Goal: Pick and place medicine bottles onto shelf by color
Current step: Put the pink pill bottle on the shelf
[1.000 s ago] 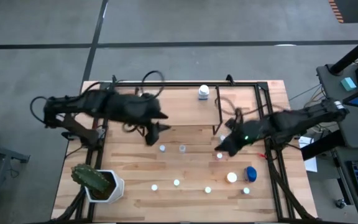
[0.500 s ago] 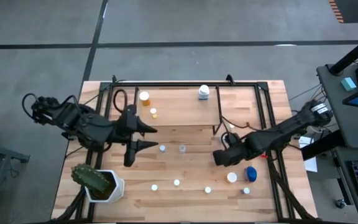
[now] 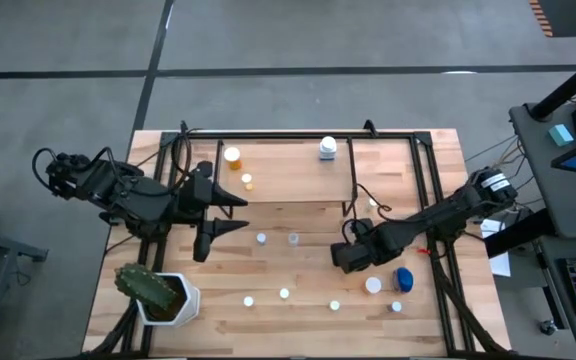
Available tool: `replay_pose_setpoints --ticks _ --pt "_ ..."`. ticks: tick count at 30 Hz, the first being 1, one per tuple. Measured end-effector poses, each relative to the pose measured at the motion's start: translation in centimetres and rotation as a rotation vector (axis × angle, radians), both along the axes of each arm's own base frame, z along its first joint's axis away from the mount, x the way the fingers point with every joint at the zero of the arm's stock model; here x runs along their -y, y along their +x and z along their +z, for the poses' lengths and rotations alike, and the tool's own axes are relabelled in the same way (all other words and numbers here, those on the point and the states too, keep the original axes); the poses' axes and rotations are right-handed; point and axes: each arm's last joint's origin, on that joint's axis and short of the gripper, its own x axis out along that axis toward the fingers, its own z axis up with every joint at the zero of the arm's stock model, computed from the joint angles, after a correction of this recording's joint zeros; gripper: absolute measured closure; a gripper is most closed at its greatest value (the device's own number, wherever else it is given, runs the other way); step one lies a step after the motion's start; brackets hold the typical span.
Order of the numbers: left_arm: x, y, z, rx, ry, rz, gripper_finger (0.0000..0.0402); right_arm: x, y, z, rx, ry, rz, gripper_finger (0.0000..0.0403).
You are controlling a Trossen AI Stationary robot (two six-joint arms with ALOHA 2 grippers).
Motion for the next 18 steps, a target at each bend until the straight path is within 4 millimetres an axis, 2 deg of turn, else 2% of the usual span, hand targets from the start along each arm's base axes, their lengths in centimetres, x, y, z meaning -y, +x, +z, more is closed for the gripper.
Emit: replay_pose_setpoints --ticks 3,6,18 --pt "-0.1 -0.1 -0.1 0.0 0.002 0.005 0.022 0.1 0.3 -0.9 -0.025 -0.033 -0.005 0.015" --pt "-0.1 -0.2 -0.1 0.0 0.001 0.012 0.022 0.1 0.6 -1.4 -0.03 -0.066 -0.007 0.0153" --pt "-0.1 0.0 -0.2 -0.001 0.005 0.029 0.022 0.0 0.7 -1.6 -0.028 -0.069 0.002 0.026"
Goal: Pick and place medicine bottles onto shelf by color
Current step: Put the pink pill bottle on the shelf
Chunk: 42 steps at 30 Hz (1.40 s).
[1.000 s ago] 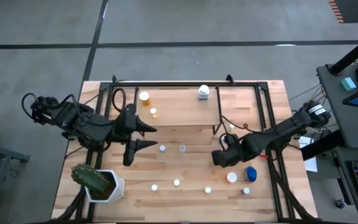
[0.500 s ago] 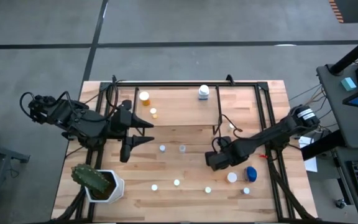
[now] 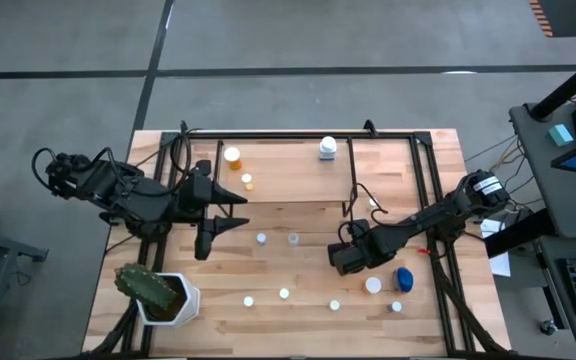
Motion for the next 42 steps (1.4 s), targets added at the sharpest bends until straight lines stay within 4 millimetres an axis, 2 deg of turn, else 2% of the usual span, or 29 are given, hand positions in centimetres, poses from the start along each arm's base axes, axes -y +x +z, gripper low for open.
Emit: replay_pose_setpoints --ticks 5,11,14,17,20,23,27,32,34,38,42 --pt "0.0 0.0 0.0 -0.001 0.001 0.0 0.022 0.0 0.0 0.0 0.001 0.0 0.002 0.029" --pt "0.0 0.1 -0.1 -0.002 0.004 0.003 0.022 0.0 -0.1 0.7 0.005 0.007 0.053 0.0294" --pt "0.0 0.0 0.0 -0.001 0.003 0.003 0.022 -0.3 0.5 3.9 0.094 0.04 0.21 0.0294" --pt "-0.1 -0.2 0.1 0.005 0.005 0.002 0.022 -1.0 1.0 8.8 0.235 0.055 0.434 0.0294" --pt "-0.2 -0.5 0.2 0.011 0.002 0.002 0.022 -0.9 1.7 13.8 0.393 0.021 0.502 0.0294" --pt "-0.2 -0.5 0.2 0.011 0.002 0.002 0.022 1.1 3.1 17.5 0.485 -0.093 0.511 0.0294" --pt "-0.2 -0.5 0.2 0.011 0.001 0.002 0.022 5.0 4.7 19.5 0.398 -0.22 0.51 0.0294" --pt "-0.2 -0.3 0.0 0.003 0.004 0.003 0.022 10.4 4.5 20.0 0.161 -0.237 0.467 0.0294" --pt "-0.2 -0.3 -0.1 0.0 0.005 0.003 0.022 12.0 4.3 19.9 0.099 -0.229 0.456 0.0294" --pt "-0.1 -0.1 -0.2 -0.005 0.006 0.003 0.022 13.9 4.4 19.8 0.094 -0.19 0.48 0.0294" --pt "0.1 -0.1 -0.3 -0.004 -0.018 0.005 0.022 15.0 4.8 19.9 0.143 -0.188 0.476 0.0294"
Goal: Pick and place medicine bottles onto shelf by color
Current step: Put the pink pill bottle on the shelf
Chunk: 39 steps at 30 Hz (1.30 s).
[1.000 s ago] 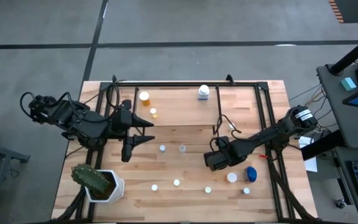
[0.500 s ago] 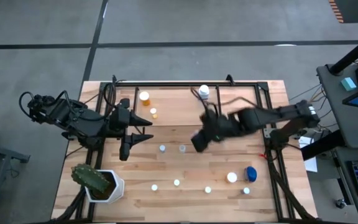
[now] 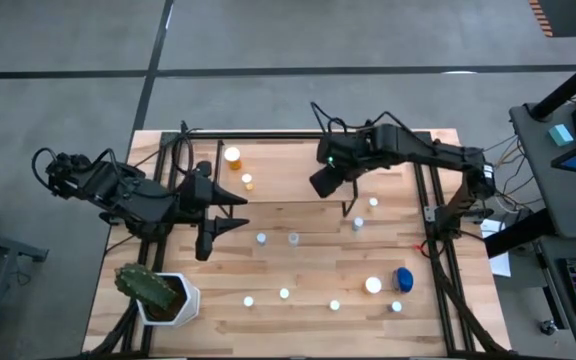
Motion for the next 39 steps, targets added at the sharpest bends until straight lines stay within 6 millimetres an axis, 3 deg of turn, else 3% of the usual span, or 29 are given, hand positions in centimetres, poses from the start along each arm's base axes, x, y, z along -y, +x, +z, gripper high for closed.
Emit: replay_pose_setpoints --ticks 10,21,25,31,39 --pt "0.4 -0.8 0.4 0.018 -0.002 -0.034 0.022 1.0 4.6 -0.9 0.093 0.034 0.066 0.0294" --pt "0.4 -0.9 0.4 0.016 0.016 -0.041 0.022 5.6 8.4 -3.3 0.023 -0.039 0.072 0.0294" --pt "0.4 -0.9 0.4 0.016 0.015 -0.041 0.022 6.4 9.6 -3.8 0.007 -0.06 0.115 0.0294" --pt "0.4 -0.9 0.4 0.015 0.015 -0.041 0.022 6.5 10.8 -4.5 -0.02 -0.086 0.259 0.0294" --pt "0.4 -0.9 0.4 0.015 0.013 -0.04 0.022 6.5 10.7 -5.1 -0.069 -0.075 0.277 0.0294"
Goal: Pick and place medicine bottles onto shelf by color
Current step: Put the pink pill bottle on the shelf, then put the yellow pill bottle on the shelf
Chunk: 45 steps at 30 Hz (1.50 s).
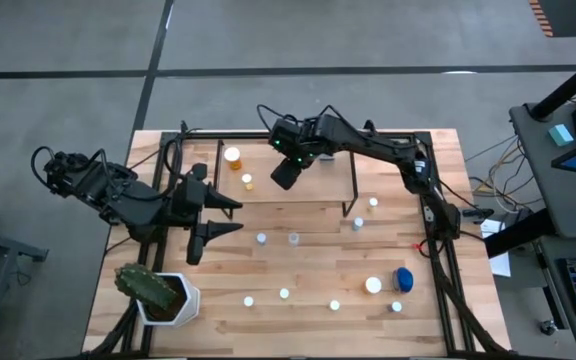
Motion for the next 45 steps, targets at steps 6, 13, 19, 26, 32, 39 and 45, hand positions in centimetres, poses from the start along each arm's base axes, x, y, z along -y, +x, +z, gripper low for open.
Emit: replay_pose_setpoints --ticks 6,13,19,26,32,39,45 --pt "0.0 0.0 0.0 0.0 -0.001 0.0 0.022 0.0 -0.1 0.0 -0.012 0.002 0.001 0.0294" --pt "0.0 0.0 0.0 0.0 -0.001 0.0 0.022 0.0 -0.1 -0.1 -0.017 0.003 0.0 0.0293" --pt "0.0 0.0 0.0 0.0 0.0 0.0 0.022 0.0 -0.2 -0.1 -0.023 -0.013 -0.007 0.0262" --pt "0.0 0.0 0.0 0.001 0.0 0.0 0.022 0.1 -0.1 0.0 -0.015 -0.017 -0.022 0.0235" --pt "0.0 0.0 0.0 0.001 0.0 0.0 0.022 0.0 -0.4 0.4 -0.001 -0.014 -0.037 0.0234" --pt "0.0 0.0 0.0 0.001 -0.001 0.001 0.022 -1.0 -2.3 4.1 0.096 -0.029 -0.048 0.0234" --pt "0.5 0.9 -0.6 -0.02 -0.068 0.028 0.022 -5.2 -5.2 9.0 0.202 -0.164 0.021 0.0234"
